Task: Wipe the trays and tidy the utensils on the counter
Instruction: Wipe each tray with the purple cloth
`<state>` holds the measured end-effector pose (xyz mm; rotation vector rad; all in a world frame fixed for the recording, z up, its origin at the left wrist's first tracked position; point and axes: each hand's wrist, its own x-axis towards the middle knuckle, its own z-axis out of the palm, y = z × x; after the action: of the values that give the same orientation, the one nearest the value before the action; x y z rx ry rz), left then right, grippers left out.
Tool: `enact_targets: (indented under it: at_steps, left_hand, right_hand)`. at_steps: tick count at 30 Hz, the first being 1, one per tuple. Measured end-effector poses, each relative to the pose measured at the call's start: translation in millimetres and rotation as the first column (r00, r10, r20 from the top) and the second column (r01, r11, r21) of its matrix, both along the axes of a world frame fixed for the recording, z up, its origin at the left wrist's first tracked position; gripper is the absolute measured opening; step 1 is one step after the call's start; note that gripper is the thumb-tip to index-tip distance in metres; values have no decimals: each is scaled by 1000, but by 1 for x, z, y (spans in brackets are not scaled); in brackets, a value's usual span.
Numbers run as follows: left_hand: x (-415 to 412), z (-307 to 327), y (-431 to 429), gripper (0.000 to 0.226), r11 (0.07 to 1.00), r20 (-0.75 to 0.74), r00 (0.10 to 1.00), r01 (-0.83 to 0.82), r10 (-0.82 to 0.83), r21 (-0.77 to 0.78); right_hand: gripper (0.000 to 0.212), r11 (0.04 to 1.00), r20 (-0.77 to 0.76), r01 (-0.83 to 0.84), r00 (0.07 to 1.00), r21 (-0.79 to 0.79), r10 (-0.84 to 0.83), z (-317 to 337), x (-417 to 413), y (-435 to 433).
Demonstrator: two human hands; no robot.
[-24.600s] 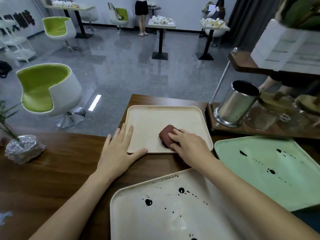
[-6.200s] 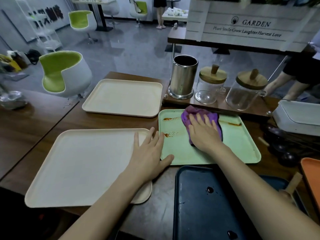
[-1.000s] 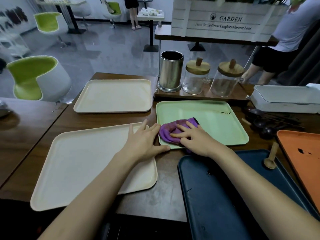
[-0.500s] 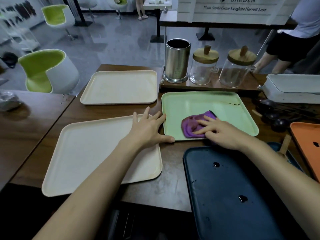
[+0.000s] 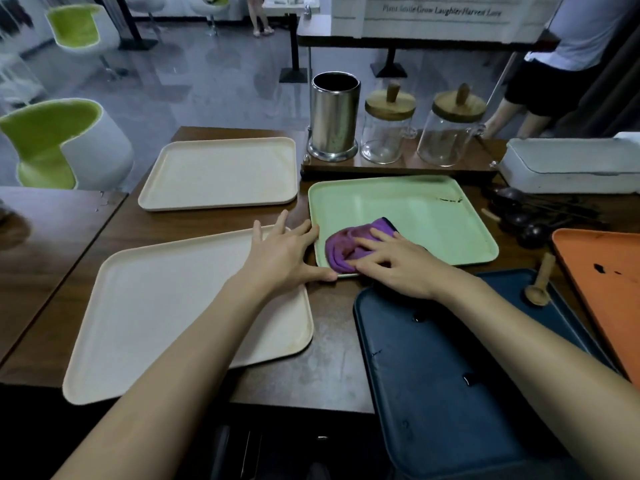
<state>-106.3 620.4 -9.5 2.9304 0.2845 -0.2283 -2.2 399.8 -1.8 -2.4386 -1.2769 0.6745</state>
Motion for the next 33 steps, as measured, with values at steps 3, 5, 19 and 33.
enact_targets:
  at_steps: [3, 5, 19, 33]
  left_hand:
    - [1, 1, 2, 107, 1000, -17, 1000, -6, 6, -10]
    - [1, 2, 3, 104, 1000, -20, 1000, -3, 3, -17]
    - [8, -7, 7, 114, 996, 33, 999, -24, 27, -89]
    - [8, -11, 7, 124, 966, 54, 997, -45, 61, -253]
  right_hand:
    - [30, 990, 2, 137, 991, -21, -137, 4, 17, -30]
    - [26, 967, 13, 256, 967, -15, -255, 8, 25, -51]
    - [41, 976, 178, 187, 970, -112, -165, 2, 0, -29]
    - [51, 957, 248, 256, 944, -133, -218, -12, 37, 117]
